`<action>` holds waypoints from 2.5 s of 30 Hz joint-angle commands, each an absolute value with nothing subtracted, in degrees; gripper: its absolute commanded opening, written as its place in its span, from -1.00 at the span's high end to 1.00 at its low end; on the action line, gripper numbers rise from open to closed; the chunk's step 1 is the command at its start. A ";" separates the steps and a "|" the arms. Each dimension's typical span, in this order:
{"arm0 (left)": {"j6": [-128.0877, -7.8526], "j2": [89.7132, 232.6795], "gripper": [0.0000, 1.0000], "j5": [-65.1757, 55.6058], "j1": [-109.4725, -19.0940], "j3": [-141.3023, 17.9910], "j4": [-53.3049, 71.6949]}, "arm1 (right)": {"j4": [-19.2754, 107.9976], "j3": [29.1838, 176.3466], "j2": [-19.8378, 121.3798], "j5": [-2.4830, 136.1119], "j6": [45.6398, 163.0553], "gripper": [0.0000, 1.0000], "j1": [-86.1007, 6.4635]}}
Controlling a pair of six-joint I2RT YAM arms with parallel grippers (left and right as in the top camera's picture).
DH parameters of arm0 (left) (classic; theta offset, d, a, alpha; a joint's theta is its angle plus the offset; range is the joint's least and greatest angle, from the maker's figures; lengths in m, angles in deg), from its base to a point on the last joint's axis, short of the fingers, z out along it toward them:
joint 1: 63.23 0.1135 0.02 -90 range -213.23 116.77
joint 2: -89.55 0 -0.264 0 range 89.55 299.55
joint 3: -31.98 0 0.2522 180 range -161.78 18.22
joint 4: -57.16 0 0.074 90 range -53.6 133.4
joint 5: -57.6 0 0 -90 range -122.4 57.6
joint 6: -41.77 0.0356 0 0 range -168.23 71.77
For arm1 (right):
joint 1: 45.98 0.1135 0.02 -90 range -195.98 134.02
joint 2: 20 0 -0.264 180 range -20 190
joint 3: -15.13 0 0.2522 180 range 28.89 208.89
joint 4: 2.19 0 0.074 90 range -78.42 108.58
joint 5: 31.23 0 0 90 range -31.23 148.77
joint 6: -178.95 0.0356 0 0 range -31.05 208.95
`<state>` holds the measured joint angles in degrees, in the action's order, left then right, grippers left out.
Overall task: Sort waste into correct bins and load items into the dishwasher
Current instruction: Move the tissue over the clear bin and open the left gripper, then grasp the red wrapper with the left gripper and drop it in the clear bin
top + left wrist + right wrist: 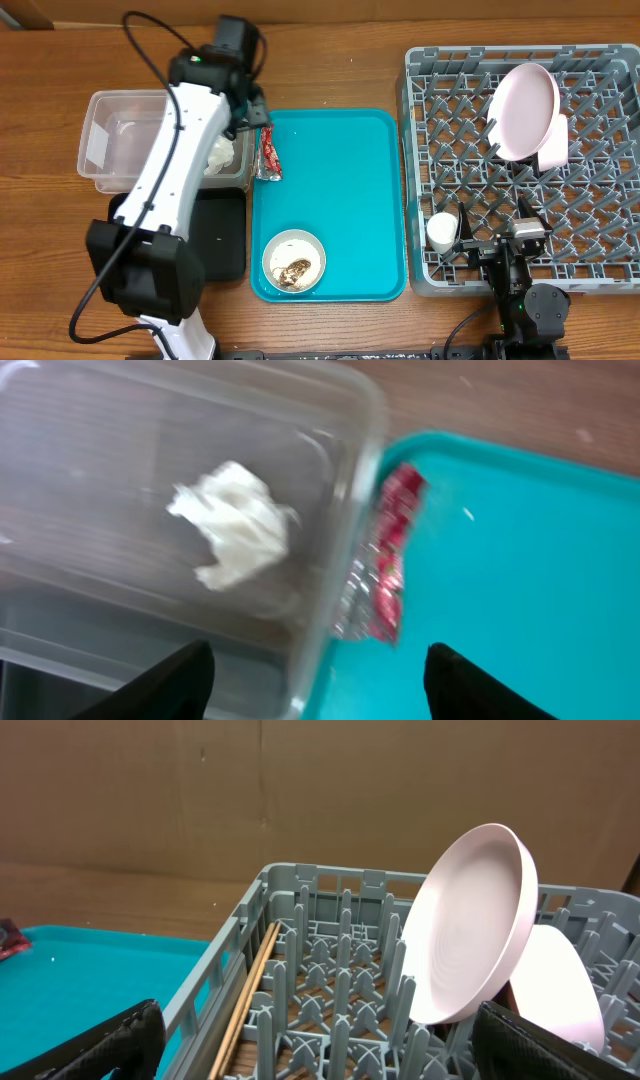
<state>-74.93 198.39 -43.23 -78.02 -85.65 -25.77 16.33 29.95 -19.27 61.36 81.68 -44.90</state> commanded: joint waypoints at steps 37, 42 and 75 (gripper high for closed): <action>-89.38 213.20 0.92 -57.94 -91.29 -78.81 -20.83 | 16.13 29.34 -19.84 61.36 82.08 -0.99 -45.32; -89.36 207.35 0.92 -55.17 -90.81 -84.37 -27.58 | 16.13 29.34 -19.84 61.36 82.08 -1.00 -45.32; -81.27 194.25 -0.79 -39.41 -74.33 -86.31 -34.90 | 16.13 29.34 -19.84 61.36 82.08 -1.00 -45.32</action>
<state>-84.92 198.71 -40.91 -70.13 -84.32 -34.03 16.33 29.95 -19.27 61.36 81.66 -44.88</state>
